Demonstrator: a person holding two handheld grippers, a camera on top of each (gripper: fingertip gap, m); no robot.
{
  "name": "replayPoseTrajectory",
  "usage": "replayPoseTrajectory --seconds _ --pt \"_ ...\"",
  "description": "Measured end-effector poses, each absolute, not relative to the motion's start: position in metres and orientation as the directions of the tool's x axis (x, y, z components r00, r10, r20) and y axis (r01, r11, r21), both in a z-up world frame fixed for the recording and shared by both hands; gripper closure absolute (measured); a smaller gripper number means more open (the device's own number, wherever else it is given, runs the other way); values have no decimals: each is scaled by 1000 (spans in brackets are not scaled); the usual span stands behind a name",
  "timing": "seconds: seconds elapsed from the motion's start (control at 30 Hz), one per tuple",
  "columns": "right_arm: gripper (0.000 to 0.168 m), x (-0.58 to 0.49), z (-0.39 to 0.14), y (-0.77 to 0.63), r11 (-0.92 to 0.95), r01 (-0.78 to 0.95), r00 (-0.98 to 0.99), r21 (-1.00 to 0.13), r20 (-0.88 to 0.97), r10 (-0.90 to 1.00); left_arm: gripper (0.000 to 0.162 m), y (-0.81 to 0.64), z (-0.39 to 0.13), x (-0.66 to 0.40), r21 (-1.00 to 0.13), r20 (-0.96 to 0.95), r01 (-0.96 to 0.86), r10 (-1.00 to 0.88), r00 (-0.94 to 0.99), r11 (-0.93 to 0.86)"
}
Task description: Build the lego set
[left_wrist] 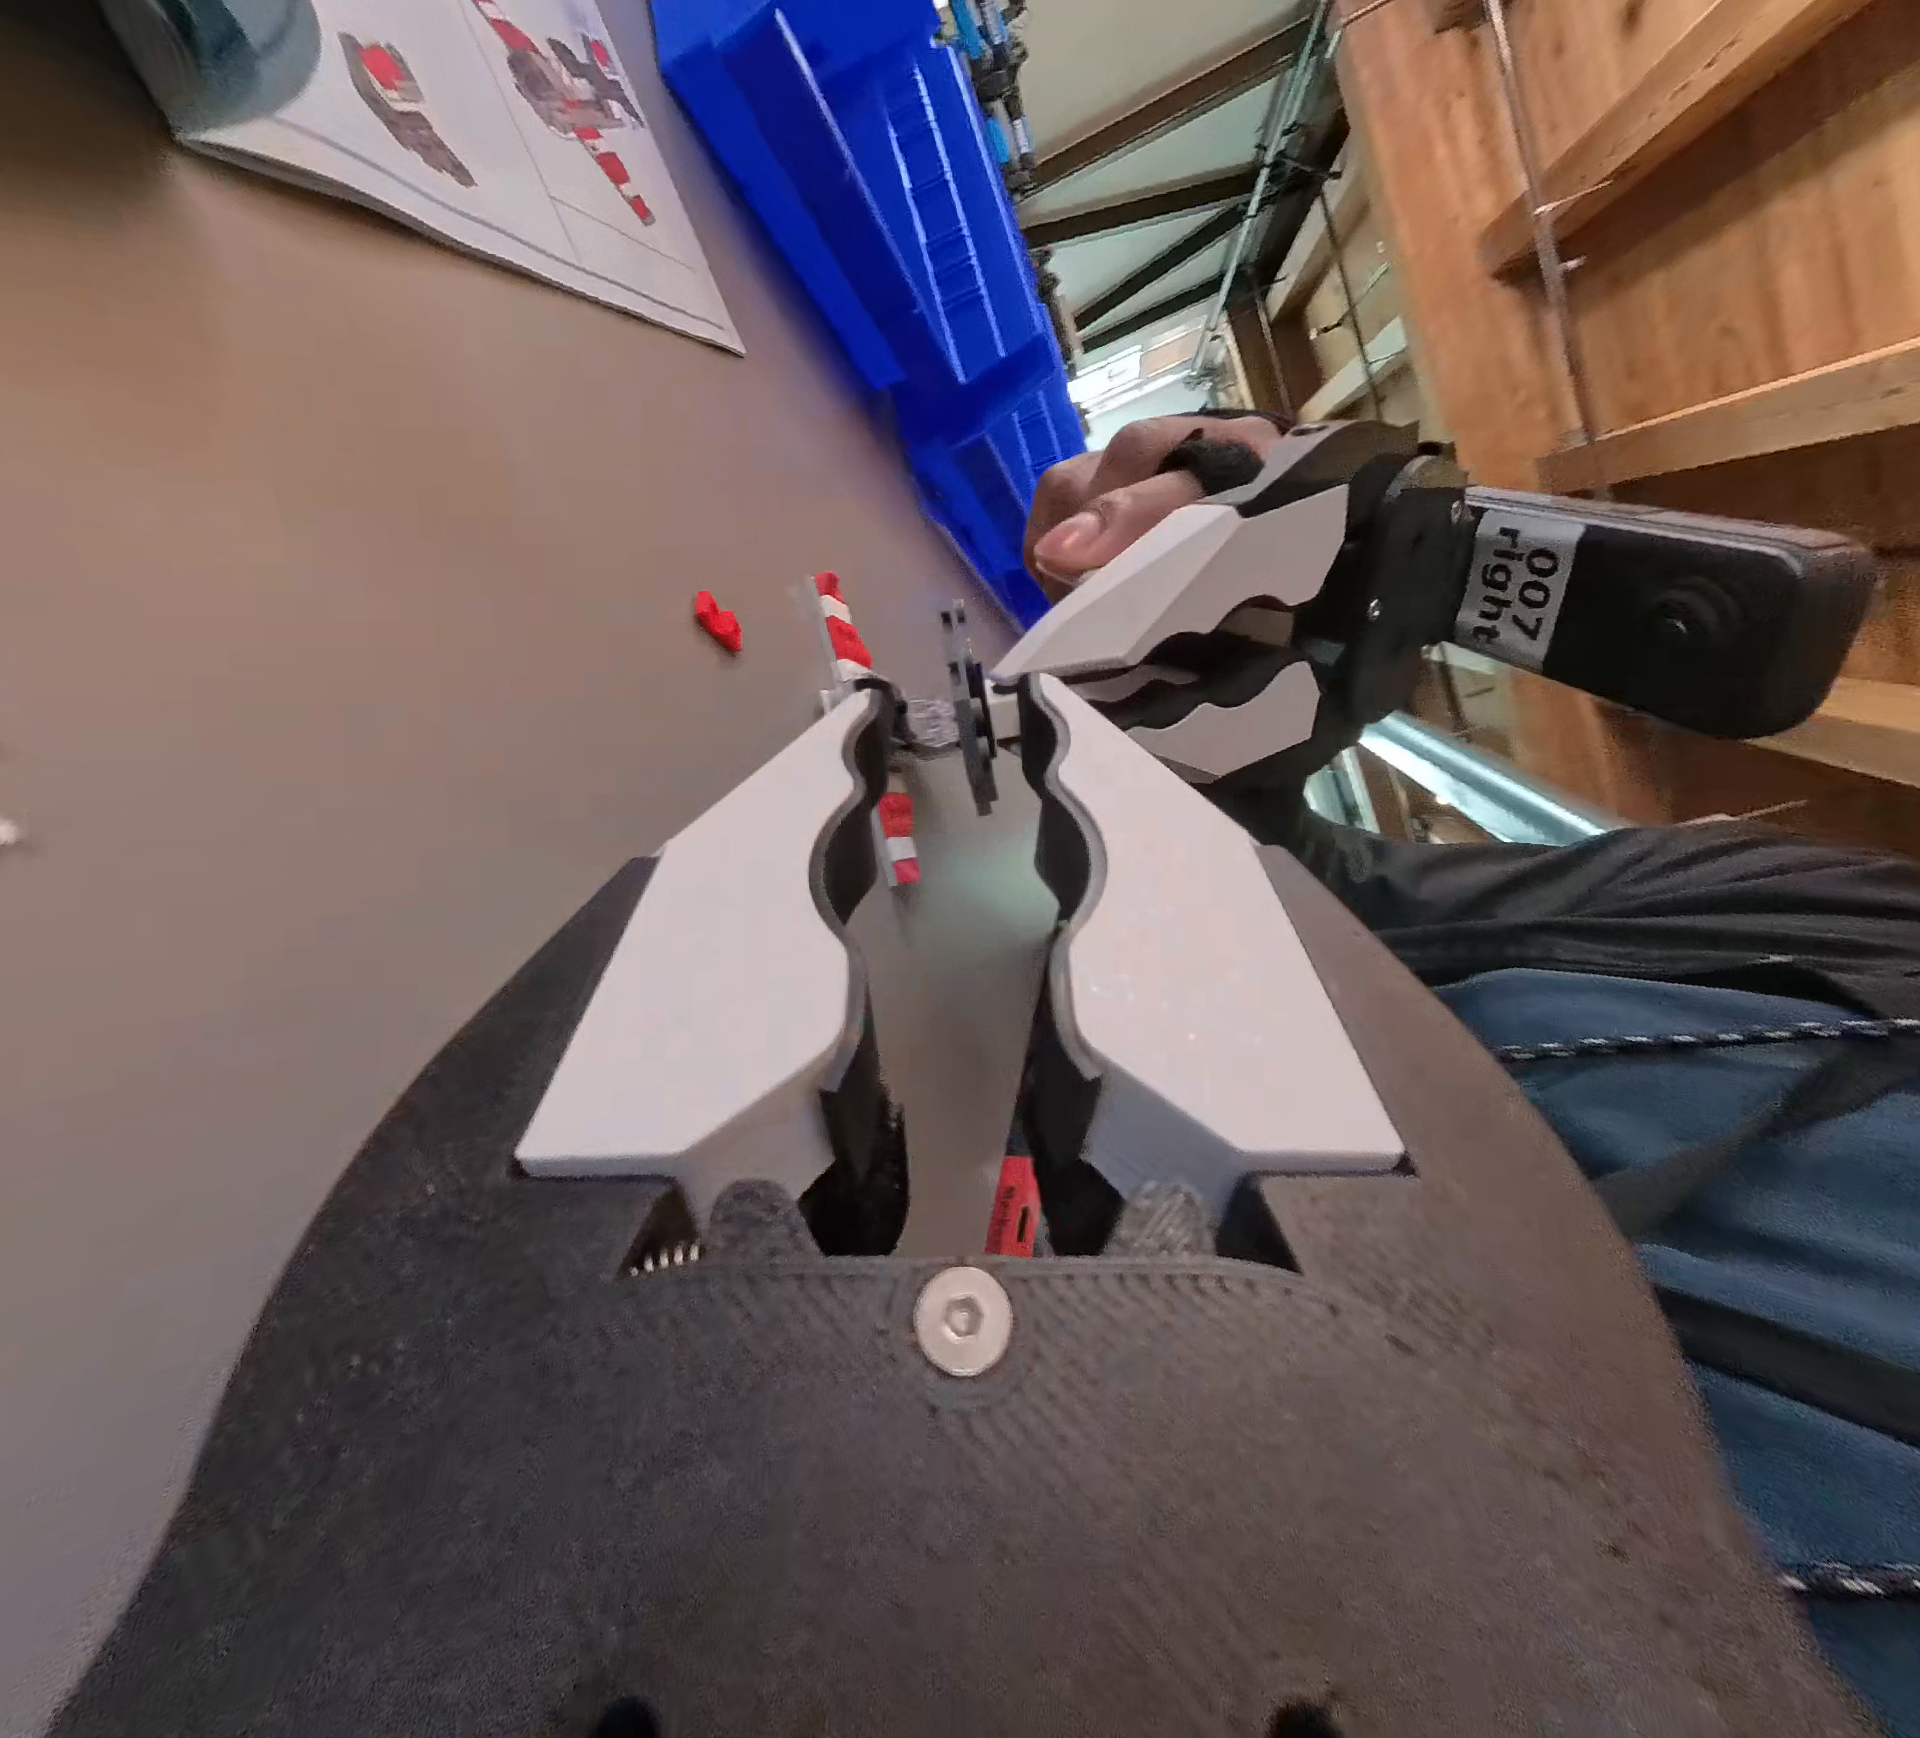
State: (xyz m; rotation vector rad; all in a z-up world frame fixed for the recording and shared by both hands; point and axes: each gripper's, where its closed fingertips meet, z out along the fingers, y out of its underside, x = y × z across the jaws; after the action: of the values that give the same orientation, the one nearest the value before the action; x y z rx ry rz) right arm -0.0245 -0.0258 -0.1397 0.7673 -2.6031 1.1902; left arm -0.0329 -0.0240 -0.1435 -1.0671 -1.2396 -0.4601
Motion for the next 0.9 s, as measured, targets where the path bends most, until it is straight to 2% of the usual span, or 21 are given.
replayPoseTrajectory --seconds 0.03,0.2,0.47,0.57,0.67,0.8,0.9 --pt "160 -25 -138 -26 546 -525 -850 -653 368 -378 137 -23 -141 -32 -393 919 786 229 321 476" --pt "160 -26 -132 -25 541 -533 -846 -651 385 -370 139 -19 -139 -31 -381 924 795 197 326 472" --pt "160 -27 -127 -25 527 -544 -839 -652 408 -361 156 -17 -130 -29 -346 935 796 111 337 497" --pt "160 -27 -124 -25 520 -536 -844 -666 407 -349 157 -17 -128 -30 -332 937 790 87 338 515" --pt "153 -29 -119 -23 514 -521 -854 -682 403 -330 158 -18 -125 -32 -302 943 784 51 328 542" --pt "148 -32 -116 -11 514 -464 -885 -721 354 -302 158 -23 -129 -35 -282 951 773 60 303 568" --pt "148 -28 -134 2 551 -422 -903 -720 277 -329 157 -28 -134 -38 -279 955 761 87 282 586"
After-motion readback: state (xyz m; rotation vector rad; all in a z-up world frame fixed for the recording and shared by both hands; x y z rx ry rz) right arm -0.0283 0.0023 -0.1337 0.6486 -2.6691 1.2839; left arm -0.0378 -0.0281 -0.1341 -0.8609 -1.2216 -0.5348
